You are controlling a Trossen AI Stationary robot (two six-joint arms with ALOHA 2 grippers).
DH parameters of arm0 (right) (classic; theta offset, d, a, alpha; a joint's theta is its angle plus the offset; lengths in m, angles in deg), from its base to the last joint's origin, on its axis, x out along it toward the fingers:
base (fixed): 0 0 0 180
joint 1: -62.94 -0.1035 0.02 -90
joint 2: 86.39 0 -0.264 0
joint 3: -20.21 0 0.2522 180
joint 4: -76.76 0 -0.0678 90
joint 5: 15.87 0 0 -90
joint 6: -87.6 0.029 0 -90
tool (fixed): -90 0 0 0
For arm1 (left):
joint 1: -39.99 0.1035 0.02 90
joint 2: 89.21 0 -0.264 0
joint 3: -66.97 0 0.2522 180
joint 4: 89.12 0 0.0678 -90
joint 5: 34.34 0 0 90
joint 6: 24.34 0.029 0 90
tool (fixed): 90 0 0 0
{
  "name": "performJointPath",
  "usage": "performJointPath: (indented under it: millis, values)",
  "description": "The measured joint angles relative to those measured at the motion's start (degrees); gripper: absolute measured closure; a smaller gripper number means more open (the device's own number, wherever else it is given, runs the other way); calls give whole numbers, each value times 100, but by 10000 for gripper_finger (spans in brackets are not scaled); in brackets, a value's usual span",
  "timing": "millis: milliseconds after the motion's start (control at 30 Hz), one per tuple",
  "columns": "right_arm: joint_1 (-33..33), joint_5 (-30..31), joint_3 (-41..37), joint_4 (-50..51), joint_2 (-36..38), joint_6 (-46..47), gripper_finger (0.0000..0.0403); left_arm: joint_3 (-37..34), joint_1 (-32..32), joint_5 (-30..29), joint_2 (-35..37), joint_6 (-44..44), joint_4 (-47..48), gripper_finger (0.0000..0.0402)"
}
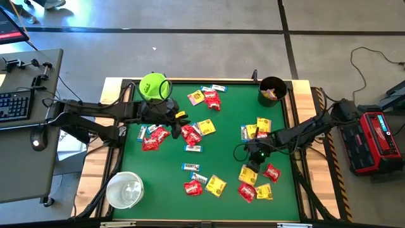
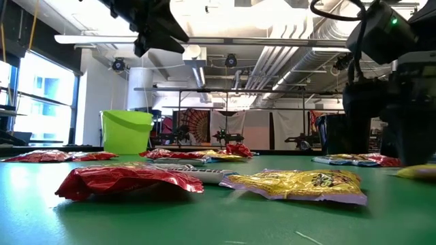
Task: Sort candy by brand, put in halloween buckets
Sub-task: Put the yellow candy into the black bucket
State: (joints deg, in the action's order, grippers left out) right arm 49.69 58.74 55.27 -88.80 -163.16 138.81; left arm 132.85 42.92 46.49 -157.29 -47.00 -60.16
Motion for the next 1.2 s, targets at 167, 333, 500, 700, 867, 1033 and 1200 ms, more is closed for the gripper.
performJointPath:
  millis: [167,333,500,700,867,1033,1200]
  values:
    - [-15,670,7,-56,39,616,403,1,-96,-151,0,41,1,266]
    - [0,1732,99,-77,41,1086,403,2,-159,-258,-1,-84,0,266]
    - [16,2854,304,-35,37,1675,403,1,-160,-240,-16,-310,0,266]
    - [18,3733,550,-45,37,1723,403,2,-160,-10,-332,-857,-15,266]
    - [15,3786,813,67,39,1301,403,2,-277,116,-810,-865,-84,266]
    - [-95,3225,1223,546,39,111,393,2,-464,350,-1245,-869,-544,266]
    - [-412,2664,1801,1428,21,-727,324,2,-609,400,-1512,-1000,-747,266]
